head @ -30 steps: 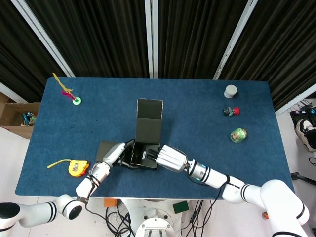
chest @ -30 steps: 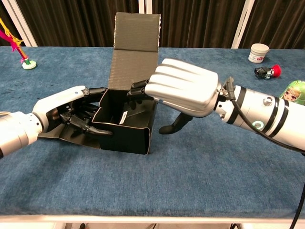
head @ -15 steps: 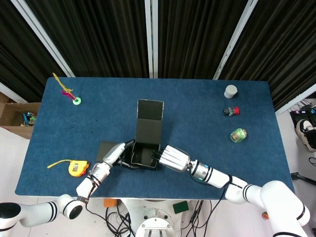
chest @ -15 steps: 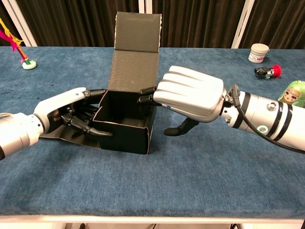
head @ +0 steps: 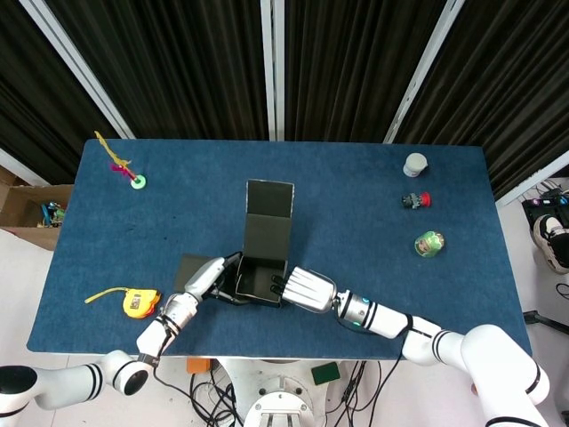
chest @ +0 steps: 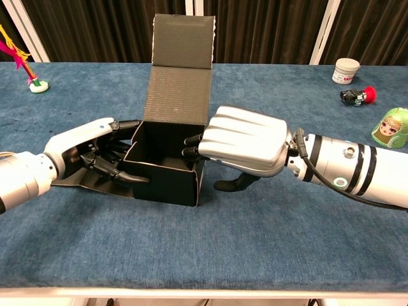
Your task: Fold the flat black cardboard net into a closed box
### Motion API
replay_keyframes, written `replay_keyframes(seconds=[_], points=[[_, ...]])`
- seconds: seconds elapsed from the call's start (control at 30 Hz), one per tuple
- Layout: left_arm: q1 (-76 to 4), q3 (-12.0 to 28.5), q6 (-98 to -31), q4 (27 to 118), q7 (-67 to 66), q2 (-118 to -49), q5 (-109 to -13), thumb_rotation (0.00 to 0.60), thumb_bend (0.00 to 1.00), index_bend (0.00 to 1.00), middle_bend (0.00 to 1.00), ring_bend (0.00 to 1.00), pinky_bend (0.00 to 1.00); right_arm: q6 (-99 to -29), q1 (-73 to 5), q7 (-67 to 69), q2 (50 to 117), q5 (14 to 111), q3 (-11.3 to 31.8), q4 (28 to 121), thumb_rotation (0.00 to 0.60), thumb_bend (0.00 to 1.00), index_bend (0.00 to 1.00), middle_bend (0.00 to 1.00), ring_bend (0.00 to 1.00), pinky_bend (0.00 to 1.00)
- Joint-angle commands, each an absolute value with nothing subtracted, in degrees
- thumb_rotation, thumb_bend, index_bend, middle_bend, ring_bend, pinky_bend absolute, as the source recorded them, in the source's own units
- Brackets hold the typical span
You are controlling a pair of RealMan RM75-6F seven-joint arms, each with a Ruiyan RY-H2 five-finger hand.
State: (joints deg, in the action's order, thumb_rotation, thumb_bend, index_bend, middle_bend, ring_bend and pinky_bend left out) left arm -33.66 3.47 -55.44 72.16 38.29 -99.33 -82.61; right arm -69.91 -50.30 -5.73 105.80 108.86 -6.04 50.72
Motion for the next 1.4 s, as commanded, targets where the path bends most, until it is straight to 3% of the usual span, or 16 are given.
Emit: replay_keyframes(seconds=[0.03,0.17,0.43,0.5,0.6,0.67,0.83,0.93,1.07,1.2,1.4], points=[[-33.6,3.4,-55.5,72.1,38.3,-99.3,-82.7,0.600,0.00,0.44,0.44,0.56,0.85,-70.1,-50.4,-5.7,105.9,108.9,-6.0,50.3,0.600,0.30,0.87,0.72,0.82,1.00],[-33.4,3.3,-55.6,72.0,38.4,-99.3,-82.7,0.600,0.00,0.45,0.44,0.56,0.85,-70.4,-50.5,-5.7,106.2,109.0,-5.9,49.6,0.600,0.31,0.99,0.84,0.84,1.00],[-33.3,3.5,-55.9,72.0,38.0,-99.3,-82.6,0.600,0.00,0.44,0.44,0.56,0.85,-71.6,-50.6,-5.9,106.4,109.2,-5.7,48.7,0.600,0.30,1.00,0.91,0.85,1.00],[-33.2,3.5,-56.0,72.2,37.7,-99.2,-82.6,0.600,0.00,0.44,0.44,0.56,0.85,-71.9,-50.5,-6.5,106.2,109.3,-5.6,48.5,0.600,0.29,0.94,0.85,0.85,1.00],[-33.1,3.7,-56.3,72.4,37.0,-99.2,-82.4,0.600,0.00,0.42,0.41,0.56,0.85,-71.3,-50.6,-7.9,105.9,108.8,-5.3,48.6,0.600,0.20,0.68,0.59,0.83,1.00],[-33.1,3.9,-56.6,72.7,36.4,-99.2,-82.4,0.600,0.00,0.41,0.40,0.56,0.84,-70.7,-50.6,-8.0,105.8,108.3,-4.9,49.5,0.600,0.10,0.42,0.38,0.80,1.00],[-32.7,3.9,-57.4,73.5,34.3,-99.1,-82.3,0.600,0.00,0.36,0.36,0.53,0.83,-70.1,-50.7,-8.5,105.3,107.1,-4.0,51.2,0.600,0.00,0.08,0.20,0.77,1.00],[-32.4,3.8,-57.8,74.3,32.7,-98.9,-82.2,0.600,0.00,0.32,0.33,0.46,0.78,-70.2,-50.4,-8.5,104.8,106.5,-3.5,52.2,0.600,0.00,0.01,0.16,0.76,1.00],[-32.4,3.8,-57.8,75.5,31.1,-98.4,-82.0,0.600,0.00,0.25,0.26,0.31,0.72,-70.9,-50.0,-8.3,104.3,106.0,-3.1,53.1,0.600,0.00,0.00,0.13,0.75,1.00],[-32.0,3.8,-58.6,77.5,28.8,-97.5,-82.0,0.600,0.00,0.19,0.18,0.19,0.55,-73.1,-48.9,-7.5,103.2,105.3,-2.3,54.9,0.600,0.00,0.00,0.12,0.75,1.00],[-32.0,3.7,-57.0,81.6,25.9,-95.0,-80.4,0.590,0.00,0.08,0.10,0.08,0.34,-75.5,-45.8,-6.3,100.0,102.7,-1.5,61.6,0.600,0.00,0.00,0.12,0.75,1.00]])
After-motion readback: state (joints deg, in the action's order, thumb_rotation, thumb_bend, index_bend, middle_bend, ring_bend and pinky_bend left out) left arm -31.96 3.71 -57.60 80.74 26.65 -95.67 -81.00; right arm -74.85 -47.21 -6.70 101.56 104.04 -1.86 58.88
